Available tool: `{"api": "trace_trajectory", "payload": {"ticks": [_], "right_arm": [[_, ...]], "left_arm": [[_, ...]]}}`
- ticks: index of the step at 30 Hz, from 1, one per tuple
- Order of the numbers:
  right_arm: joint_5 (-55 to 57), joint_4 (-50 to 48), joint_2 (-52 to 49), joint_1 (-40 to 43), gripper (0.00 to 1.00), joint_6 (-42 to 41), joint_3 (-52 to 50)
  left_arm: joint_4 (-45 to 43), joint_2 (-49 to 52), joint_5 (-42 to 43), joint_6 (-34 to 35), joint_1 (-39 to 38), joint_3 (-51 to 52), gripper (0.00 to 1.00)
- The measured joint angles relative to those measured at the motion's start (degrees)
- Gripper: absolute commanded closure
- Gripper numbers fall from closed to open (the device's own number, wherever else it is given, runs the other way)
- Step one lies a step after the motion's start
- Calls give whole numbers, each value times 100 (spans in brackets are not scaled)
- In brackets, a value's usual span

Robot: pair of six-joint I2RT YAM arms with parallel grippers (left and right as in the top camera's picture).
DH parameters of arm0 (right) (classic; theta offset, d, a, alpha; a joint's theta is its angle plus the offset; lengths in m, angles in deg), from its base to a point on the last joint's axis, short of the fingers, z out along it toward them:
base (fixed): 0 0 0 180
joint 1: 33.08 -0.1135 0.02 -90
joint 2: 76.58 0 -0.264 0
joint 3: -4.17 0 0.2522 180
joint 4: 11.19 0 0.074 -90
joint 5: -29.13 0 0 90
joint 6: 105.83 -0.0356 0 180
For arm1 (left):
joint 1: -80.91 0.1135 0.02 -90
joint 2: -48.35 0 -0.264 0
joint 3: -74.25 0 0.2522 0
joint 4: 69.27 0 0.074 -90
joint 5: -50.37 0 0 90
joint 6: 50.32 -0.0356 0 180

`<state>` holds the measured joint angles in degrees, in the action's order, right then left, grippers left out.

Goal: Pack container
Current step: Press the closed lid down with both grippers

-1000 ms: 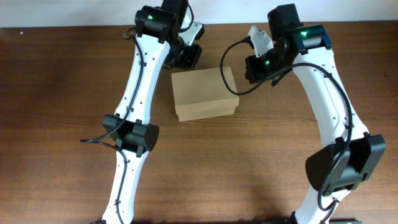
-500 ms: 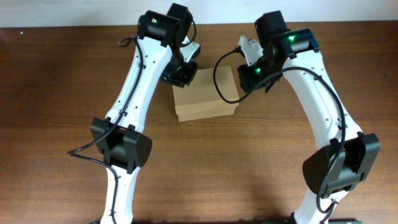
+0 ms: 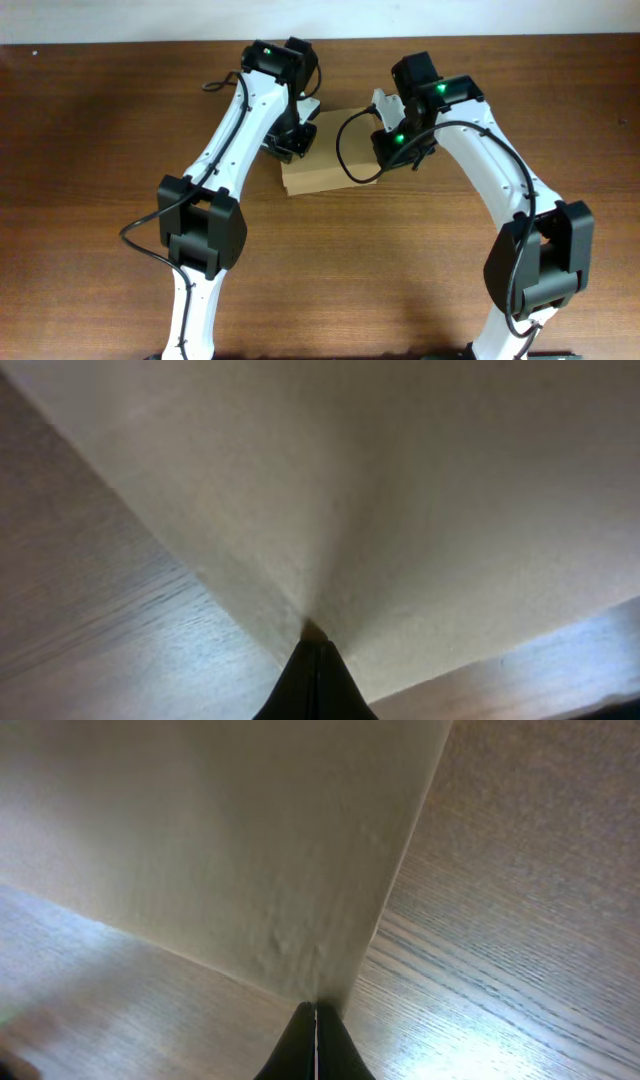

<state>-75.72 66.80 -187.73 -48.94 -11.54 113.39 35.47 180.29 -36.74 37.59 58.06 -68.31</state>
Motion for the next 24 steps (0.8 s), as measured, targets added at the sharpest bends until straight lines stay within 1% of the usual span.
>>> {"api": "trace_trajectory", "payload": {"ticks": [7,13,15,19,21,24], "right_arm": [[-20,-433,90,4,96,-111,-494],[-9,-573,107,7,96,-105,-470],[35,-509,105,37,96,-105,-306],[205,-98,105,199,96,-105,557],[396,136,105,380,96,-103,1128],[671,304,116,673,96,-111,1709]], "left_arm": [[-396,-151,7,0,-2,551,98],[-483,-236,2,0,0,656,98],[-490,-251,-13,0,0,654,98],[-518,-295,-306,155,9,494,98],[-570,-393,-557,267,48,291,94],[-739,-664,-949,426,184,-63,88]]}}
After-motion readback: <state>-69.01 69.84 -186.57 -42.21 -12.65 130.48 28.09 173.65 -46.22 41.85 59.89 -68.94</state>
